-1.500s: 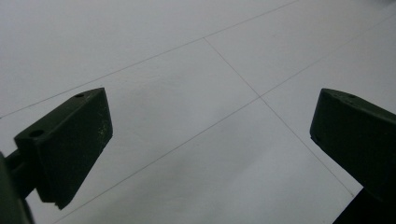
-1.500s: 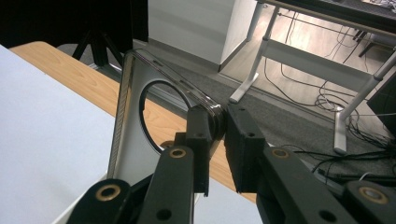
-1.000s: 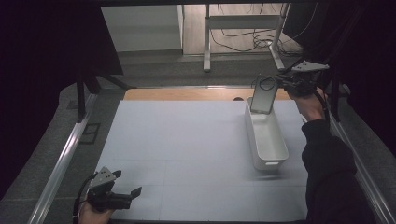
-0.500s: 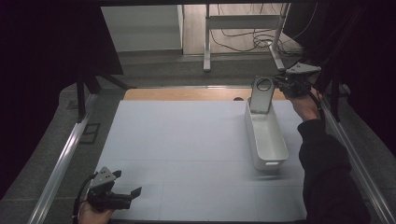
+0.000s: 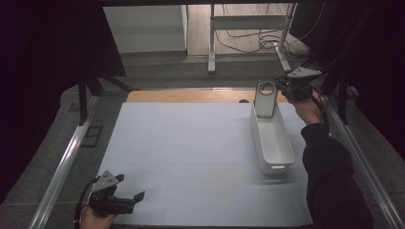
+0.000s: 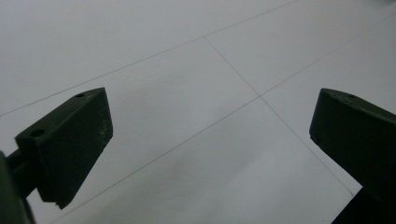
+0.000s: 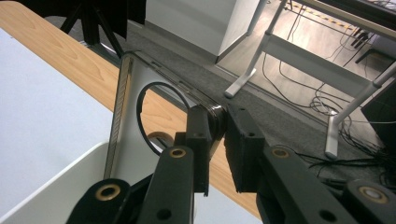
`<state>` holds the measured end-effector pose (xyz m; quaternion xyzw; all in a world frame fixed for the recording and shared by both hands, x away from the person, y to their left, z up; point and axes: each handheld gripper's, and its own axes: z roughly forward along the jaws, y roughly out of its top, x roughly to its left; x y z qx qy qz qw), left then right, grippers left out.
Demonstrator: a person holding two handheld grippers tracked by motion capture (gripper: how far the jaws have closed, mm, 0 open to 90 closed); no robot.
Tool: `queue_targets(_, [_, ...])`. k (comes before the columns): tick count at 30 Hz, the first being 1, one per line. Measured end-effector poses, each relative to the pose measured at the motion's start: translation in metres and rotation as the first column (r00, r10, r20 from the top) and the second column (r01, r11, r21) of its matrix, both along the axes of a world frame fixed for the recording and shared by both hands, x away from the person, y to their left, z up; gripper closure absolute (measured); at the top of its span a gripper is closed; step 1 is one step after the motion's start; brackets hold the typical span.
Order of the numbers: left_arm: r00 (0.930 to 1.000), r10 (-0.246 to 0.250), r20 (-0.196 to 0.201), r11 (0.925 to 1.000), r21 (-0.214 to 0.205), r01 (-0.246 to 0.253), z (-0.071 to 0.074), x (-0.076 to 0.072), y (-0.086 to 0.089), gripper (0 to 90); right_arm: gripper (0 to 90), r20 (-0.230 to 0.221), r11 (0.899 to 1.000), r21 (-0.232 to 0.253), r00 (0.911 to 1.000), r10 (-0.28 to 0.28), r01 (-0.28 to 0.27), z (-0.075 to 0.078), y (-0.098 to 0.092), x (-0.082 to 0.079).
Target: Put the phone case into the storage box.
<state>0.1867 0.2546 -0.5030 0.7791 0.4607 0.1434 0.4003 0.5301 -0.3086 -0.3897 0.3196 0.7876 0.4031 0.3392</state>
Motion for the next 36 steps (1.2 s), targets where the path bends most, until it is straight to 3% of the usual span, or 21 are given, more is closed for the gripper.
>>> queue_targets(15, [1.0,-0.001,-0.001,1.0,0.002,0.001,0.0,0.0,0.0,0.5,79.7,0.021,1.0,-0.002,0.9998,-0.001,0.001,-0.011,0.004,0.001])
queue_targets(36, [1.0,-0.003,-0.003,1.0,0.004,0.003,0.0,0.0,-0.001,0.9,78.7,0.009,0.999,0.005,0.9993,-0.035,0.035,-0.021,0.002,0.003])
